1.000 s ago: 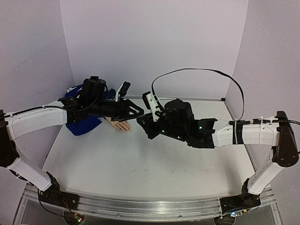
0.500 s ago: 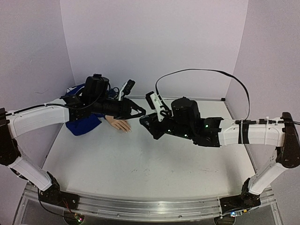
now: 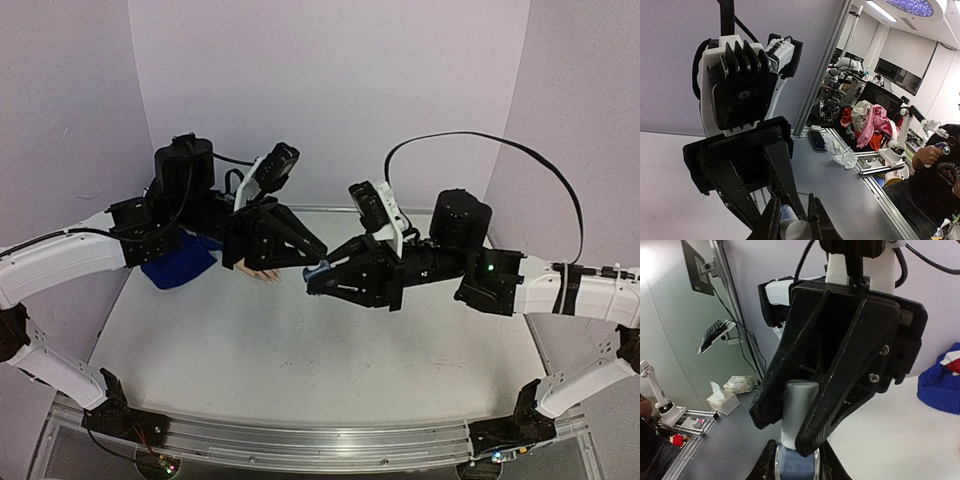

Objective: Paint the nails

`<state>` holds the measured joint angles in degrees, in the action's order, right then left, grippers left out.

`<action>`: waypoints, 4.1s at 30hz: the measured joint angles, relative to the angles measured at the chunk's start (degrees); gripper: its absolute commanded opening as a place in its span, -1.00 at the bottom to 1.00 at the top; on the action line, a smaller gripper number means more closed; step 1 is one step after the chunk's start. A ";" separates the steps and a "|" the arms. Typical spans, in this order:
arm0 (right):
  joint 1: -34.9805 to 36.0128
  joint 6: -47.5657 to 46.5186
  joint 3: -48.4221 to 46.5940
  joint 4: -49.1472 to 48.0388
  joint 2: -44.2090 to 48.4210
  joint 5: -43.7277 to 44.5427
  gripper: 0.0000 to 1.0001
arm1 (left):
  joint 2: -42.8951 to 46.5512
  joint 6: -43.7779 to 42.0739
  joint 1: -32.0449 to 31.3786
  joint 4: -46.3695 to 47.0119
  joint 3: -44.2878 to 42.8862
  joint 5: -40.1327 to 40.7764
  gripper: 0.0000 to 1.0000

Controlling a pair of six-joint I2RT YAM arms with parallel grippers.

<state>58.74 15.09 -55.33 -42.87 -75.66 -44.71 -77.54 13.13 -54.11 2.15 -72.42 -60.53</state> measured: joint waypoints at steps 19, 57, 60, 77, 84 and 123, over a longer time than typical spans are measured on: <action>1.75 -12.72 4.79 4.39 2.16 44.92 -1.00 | -0.44 14.47 8.35 -4.68 2.86 22.18 0.49; 5.68 -11.61 -3.45 9.55 -10.12 59.89 -1.00 | -4.26 17.68 4.50 -9.70 2.54 37.05 -1.00; 3.02 -10.58 -1.49 9.46 -6.56 49.11 -1.00 | -4.17 14.47 4.44 -8.92 1.81 32.28 -1.00; -0.76 5.27 2.16 -8.07 -1.42 -5.35 -1.00 | -3.54 -3.15 1.22 2.05 -2.23 -7.28 -0.18; -0.44 -4.42 3.54 -5.05 -0.26 1.38 -1.00 | -2.19 3.08 4.63 1.44 2.08 -1.92 0.91; 4.04 -15.37 -3.19 9.40 -9.64 53.92 -1.00 | -3.17 14.93 7.34 -15.72 1.99 32.00 -0.08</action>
<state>62.78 -0.27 -58.52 -33.47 -85.30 9.21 -80.71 28.05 -46.76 -13.56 -70.43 -28.53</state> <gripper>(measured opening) 0.219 0.496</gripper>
